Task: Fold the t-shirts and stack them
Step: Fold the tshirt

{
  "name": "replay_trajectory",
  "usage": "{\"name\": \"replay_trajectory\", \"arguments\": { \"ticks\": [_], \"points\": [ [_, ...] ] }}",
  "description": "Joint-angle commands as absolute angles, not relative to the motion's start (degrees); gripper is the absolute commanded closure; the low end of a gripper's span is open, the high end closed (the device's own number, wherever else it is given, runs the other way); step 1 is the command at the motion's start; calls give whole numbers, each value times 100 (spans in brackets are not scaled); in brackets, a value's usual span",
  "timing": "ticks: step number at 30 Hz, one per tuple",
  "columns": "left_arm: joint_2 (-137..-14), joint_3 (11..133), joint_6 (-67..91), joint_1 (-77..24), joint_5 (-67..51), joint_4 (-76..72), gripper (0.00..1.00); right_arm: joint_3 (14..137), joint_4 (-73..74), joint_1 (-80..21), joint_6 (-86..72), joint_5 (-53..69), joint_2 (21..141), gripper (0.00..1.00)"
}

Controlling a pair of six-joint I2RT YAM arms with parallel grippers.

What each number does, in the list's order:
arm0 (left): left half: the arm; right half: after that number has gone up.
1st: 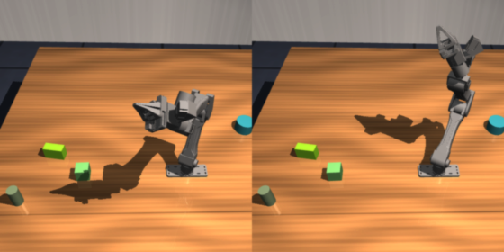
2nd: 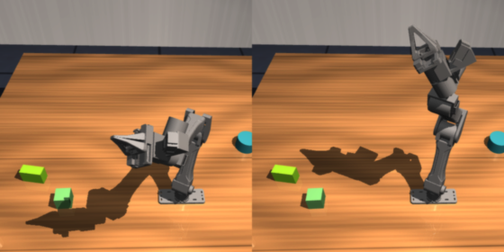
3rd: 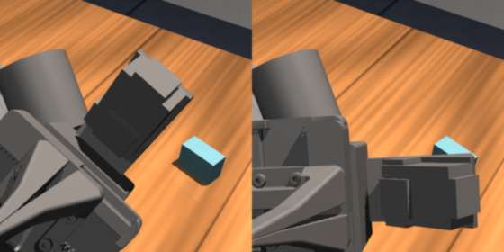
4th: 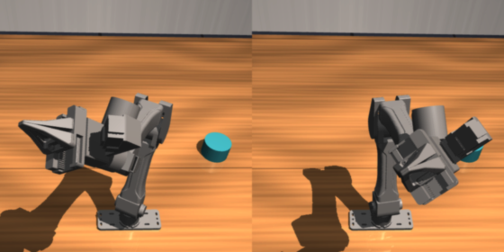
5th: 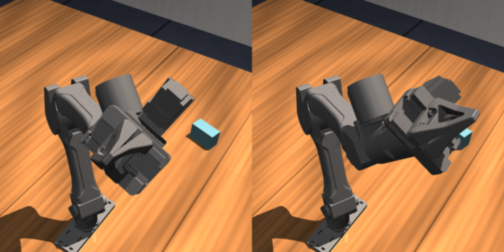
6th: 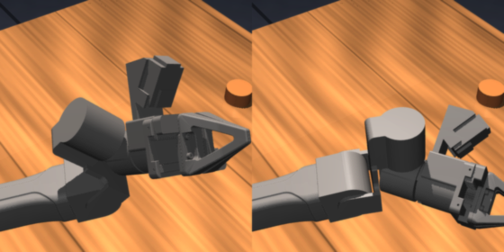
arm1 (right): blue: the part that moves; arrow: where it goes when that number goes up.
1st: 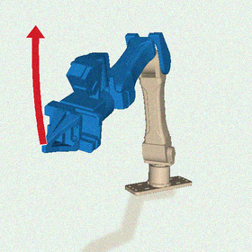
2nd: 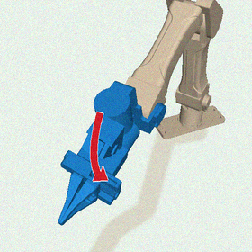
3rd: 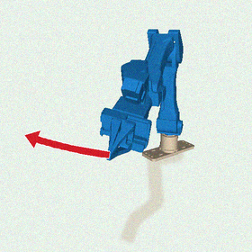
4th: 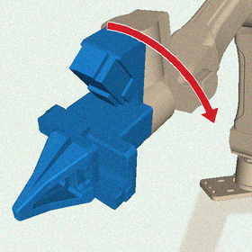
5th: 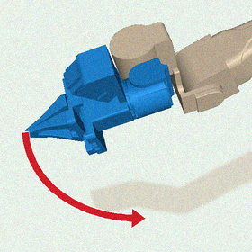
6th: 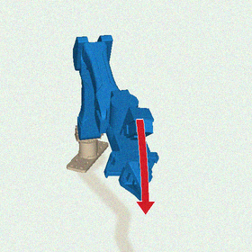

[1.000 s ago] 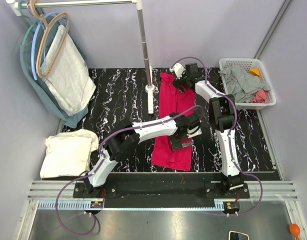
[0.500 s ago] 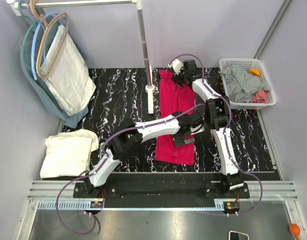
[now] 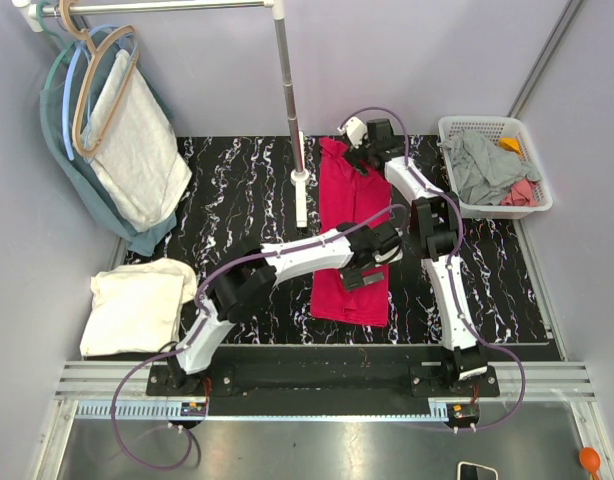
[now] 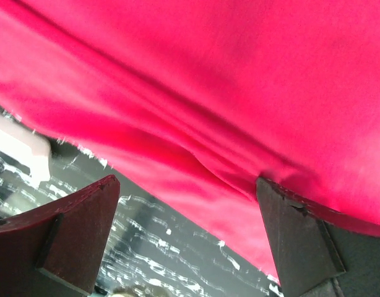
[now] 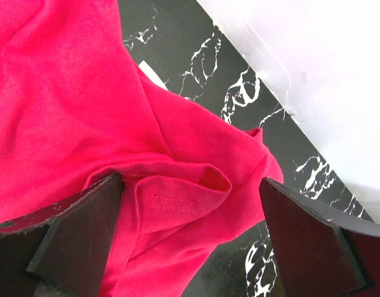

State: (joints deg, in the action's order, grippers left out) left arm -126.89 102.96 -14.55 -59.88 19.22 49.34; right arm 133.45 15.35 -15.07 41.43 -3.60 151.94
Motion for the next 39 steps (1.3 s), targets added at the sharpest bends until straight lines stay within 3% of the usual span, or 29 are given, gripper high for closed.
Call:
{"name": "replay_trajectory", "arguments": {
  "ticks": [1, 9, 16, 21, 27, 39],
  "points": [
    [-11989, 10204, -1371, -5968, 2215, 4843, 1, 13166, 1582, -1477, 4025, -571, 14546, 1],
    [-11453, 9950, -1529, -5985, 2382, 4667, 1, 12754, 1608, -1468, 4043, -712, 14072, 0],
    [-10251, 8836, -1740, -5968, 2584, 3895, 1, 12060, 1653, -1459, 3911, -1107, 13334, 0],
    [-9388, 8087, -1512, -5600, 2251, 3516, 1, 10444, 1459, -1459, 3929, -1379, 12148, 0],
    [-8342, 7358, -1520, -4808, 1039, 3419, 1, 8308, 1887, -1459, 3964, -1468, 10584, 0],
    [-7954, 6259, -2303, -4439, -297, 3419, 1, 5521, 4488, -2161, 3727, 368, 6630, 4]
  ]
}}
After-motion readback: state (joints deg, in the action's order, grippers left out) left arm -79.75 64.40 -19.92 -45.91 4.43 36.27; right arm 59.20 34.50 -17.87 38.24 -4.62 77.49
